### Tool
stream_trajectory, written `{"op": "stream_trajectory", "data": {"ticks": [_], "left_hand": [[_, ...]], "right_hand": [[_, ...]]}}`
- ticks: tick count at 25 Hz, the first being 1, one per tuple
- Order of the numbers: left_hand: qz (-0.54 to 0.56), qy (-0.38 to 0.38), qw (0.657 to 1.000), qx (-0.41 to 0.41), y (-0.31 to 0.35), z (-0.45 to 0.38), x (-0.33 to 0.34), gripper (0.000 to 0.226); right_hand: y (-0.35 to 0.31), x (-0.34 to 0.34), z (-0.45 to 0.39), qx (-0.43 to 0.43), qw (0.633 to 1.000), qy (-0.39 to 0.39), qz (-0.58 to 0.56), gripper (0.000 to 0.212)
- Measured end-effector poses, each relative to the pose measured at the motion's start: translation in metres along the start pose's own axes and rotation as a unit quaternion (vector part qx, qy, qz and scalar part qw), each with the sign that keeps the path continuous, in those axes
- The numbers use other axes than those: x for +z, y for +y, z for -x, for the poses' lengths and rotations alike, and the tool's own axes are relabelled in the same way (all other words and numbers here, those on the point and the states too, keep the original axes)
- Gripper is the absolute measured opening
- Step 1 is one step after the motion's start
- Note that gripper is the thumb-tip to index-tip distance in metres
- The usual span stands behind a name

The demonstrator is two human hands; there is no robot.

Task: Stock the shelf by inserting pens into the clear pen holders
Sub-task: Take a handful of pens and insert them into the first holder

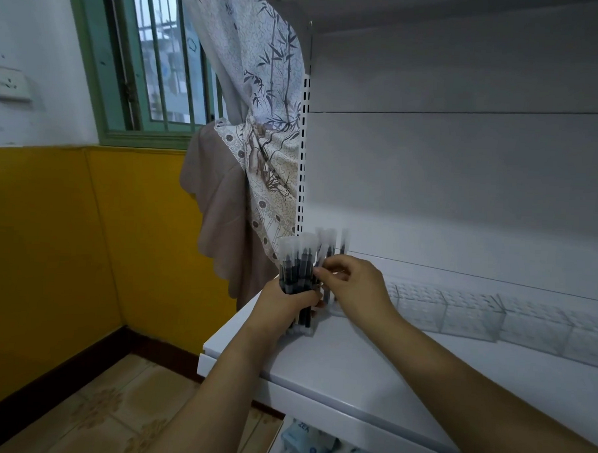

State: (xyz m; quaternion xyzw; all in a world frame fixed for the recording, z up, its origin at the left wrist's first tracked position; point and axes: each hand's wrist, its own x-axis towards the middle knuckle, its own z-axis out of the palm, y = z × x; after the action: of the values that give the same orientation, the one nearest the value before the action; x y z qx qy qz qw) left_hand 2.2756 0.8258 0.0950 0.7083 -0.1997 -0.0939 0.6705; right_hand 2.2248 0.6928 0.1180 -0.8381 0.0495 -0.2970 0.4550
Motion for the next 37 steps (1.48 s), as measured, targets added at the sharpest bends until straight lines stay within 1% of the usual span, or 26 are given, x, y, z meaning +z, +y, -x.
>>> {"op": "stream_trajectory", "data": {"ticks": [3,7,8,9,14,17,18,20,22,24,25,26,27,29,30,31,34,37], "left_hand": [[0.007,0.003,1.000,-0.010,0.000,0.001,0.000,0.017],[0.001,0.014,1.000,-0.007,-0.002,-0.001,0.002,0.012],[-0.002,0.020,1.000,-0.005,-0.003,-0.002,0.002,0.013],[-0.006,0.021,1.000,-0.002,-0.003,-0.002,0.002,0.015],[-0.013,0.013,1.000,0.009,-0.004,-0.003,0.002,0.021],[0.011,0.007,1.000,0.016,-0.004,-0.004,0.003,0.038],[0.017,0.005,1.000,0.017,-0.005,-0.004,0.003,0.041],[0.022,0.005,1.000,0.021,-0.004,-0.004,0.003,0.038],[0.031,0.003,0.999,0.023,-0.003,-0.003,0.002,0.036],[0.037,0.001,0.999,0.023,-0.002,-0.002,0.002,0.037],[0.036,-0.001,0.999,0.022,-0.001,-0.001,0.002,0.036],[0.034,-0.004,0.999,0.023,-0.001,-0.001,0.002,0.033],[0.030,-0.006,0.999,0.023,0.000,0.000,0.003,0.031],[0.028,-0.013,0.999,0.028,0.002,0.002,0.003,0.032],[0.030,-0.018,0.999,0.036,0.001,0.002,0.003,0.034],[0.032,-0.022,0.998,0.041,0.001,0.002,0.002,0.035],[0.038,-0.049,0.996,0.056,0.003,0.004,0.001,0.030],[0.025,-0.081,0.994,0.064,0.003,0.004,0.001,0.032]], "right_hand": [[-0.005,-0.005,-0.002,-0.013,1.000,0.026,-0.009,0.009],[-0.025,-0.038,-0.020,-0.058,0.985,0.147,-0.073,0.008],[-0.027,-0.047,-0.026,-0.076,0.982,0.161,-0.068,0.010],[-0.026,-0.052,-0.030,-0.087,0.982,0.161,-0.056,0.010],[-0.007,-0.044,-0.029,-0.080,0.993,0.080,0.038,0.014],[-0.007,-0.042,-0.031,-0.073,0.993,0.081,0.042,0.016],[-0.008,-0.041,-0.031,-0.073,0.993,0.079,0.038,0.016],[-0.009,-0.040,-0.029,-0.079,0.994,0.058,0.052,0.016],[-0.004,-0.037,-0.026,-0.075,0.992,0.017,0.103,0.014],[0.007,-0.032,-0.021,-0.051,0.986,-0.018,0.161,0.014],[0.011,-0.030,-0.018,-0.041,0.983,-0.023,0.179,0.015],[0.014,-0.028,-0.015,-0.043,0.980,-0.011,0.193,0.017],[0.015,-0.026,-0.012,-0.055,0.977,0.019,0.205,0.017],[0.007,-0.023,-0.004,-0.095,0.973,0.086,0.193,0.017],[0.002,-0.021,0.000,-0.103,0.974,0.091,0.179,0.018],[-0.002,-0.018,0.003,-0.097,0.978,0.068,0.169,0.020],[-0.006,-0.009,0.006,-0.033,0.989,-0.047,0.136,0.019],[-0.003,-0.014,0.001,0.019,0.994,-0.086,0.065,0.016]]}}
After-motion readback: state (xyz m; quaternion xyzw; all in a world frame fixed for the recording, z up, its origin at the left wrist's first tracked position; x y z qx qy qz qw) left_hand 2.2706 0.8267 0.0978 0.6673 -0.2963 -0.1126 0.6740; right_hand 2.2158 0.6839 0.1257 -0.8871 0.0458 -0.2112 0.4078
